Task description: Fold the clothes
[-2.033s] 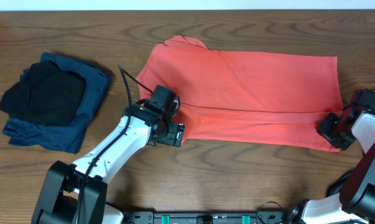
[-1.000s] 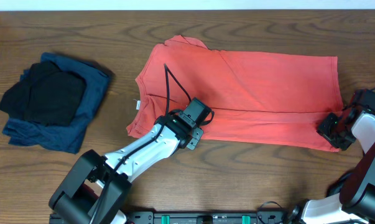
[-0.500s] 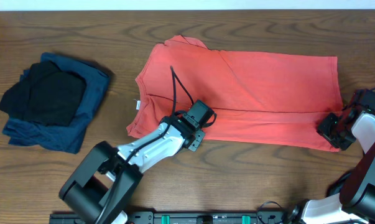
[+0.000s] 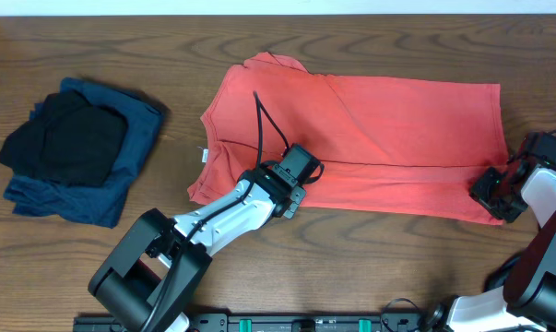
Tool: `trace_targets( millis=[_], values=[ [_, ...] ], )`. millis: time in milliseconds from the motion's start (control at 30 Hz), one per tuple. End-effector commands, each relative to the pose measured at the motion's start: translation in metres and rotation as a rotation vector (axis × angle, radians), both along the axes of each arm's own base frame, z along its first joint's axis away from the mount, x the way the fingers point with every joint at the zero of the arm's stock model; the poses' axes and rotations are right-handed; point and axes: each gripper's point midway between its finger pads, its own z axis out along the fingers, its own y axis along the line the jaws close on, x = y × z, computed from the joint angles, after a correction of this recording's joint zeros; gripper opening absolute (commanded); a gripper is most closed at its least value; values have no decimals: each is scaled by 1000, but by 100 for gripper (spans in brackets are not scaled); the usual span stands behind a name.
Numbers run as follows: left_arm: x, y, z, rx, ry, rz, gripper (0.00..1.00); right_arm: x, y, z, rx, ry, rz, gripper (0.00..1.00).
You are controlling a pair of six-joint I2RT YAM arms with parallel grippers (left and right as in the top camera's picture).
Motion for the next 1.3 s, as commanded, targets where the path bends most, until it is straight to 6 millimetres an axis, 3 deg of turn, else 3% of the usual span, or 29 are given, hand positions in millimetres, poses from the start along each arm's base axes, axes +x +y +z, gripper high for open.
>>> trace_targets(
  millis=[0, 167, 300, 400, 767, 800, 867, 1033, 1267],
  values=[
    [11, -3, 8, 1, -46, 8, 6, -11, 7, -11, 14, 43, 21, 33],
    [47, 6, 38, 74, -229, 66, 6, -11, 7, -11, 14, 43, 21, 33],
    [76, -1, 65, 63, -345, 62, 6, -11, 7, -11, 15, 43, 21, 33],
    [86, 1, 71, 41, -371, 85, 6, -11, 7, -11, 14, 44, 21, 33],
    [90, 14, 67, 45, -352, 114, 10, -11, 7, -11, 15, 43, 20, 33],
    [90, 13, 68, 43, -354, 114, 16, -11, 7, -11, 15, 43, 20, 33],
    [91, 13, 68, 40, -358, 115, 38, -11, 7, -11, 15, 42, 20, 32],
    [92, 12, 69, 38, -360, 116, 54, -11, 7, -11, 15, 41, 20, 31],
    [76, 24, 59, 70, -289, 154, 54, 2, 2, 1, 7, 2, 21, 30]
  ],
)
